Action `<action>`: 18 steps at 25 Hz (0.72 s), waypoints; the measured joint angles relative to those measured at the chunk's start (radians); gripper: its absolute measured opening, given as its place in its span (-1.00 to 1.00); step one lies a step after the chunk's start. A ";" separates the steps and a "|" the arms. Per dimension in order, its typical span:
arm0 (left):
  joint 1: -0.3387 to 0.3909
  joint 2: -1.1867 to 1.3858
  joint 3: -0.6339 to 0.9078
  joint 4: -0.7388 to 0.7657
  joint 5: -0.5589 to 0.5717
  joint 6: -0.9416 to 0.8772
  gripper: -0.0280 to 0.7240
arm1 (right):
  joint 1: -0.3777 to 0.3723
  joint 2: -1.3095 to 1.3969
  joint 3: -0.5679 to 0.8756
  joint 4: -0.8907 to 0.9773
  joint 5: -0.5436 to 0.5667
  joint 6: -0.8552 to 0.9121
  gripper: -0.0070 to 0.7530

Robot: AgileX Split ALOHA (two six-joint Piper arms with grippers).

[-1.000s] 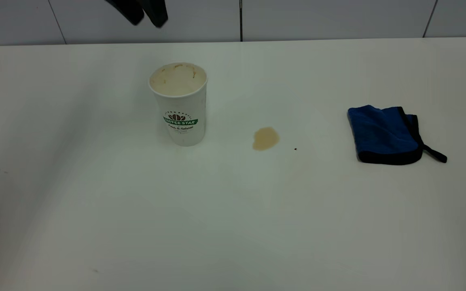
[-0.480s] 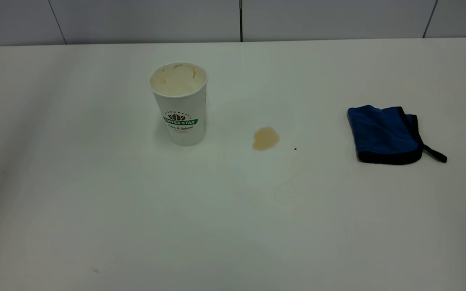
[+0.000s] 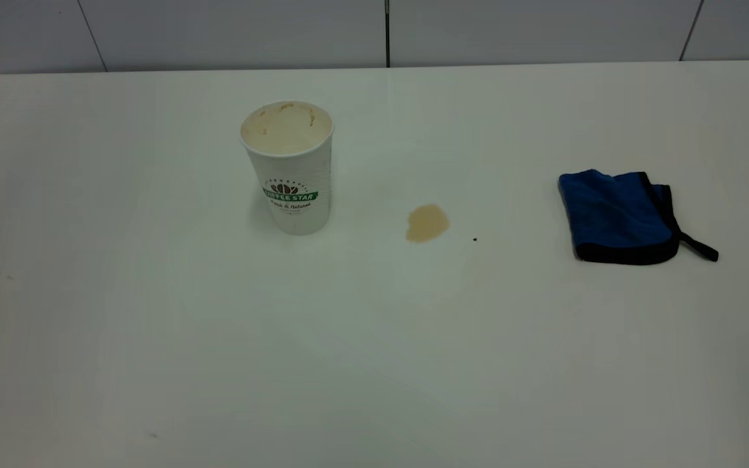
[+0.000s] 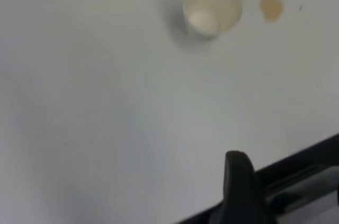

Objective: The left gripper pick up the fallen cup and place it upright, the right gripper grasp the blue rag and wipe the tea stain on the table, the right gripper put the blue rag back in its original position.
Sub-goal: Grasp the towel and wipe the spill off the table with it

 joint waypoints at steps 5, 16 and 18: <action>0.000 -0.257 0.387 0.026 -0.005 -0.007 0.31 | 0.000 0.000 0.000 0.000 0.000 0.000 0.42; 0.000 -0.657 0.845 0.119 -0.057 -0.100 0.31 | 0.000 0.000 0.000 0.000 0.000 0.000 0.42; 0.000 -0.713 0.866 0.120 -0.057 -0.115 0.31 | 0.000 0.000 0.000 0.000 0.000 0.000 0.42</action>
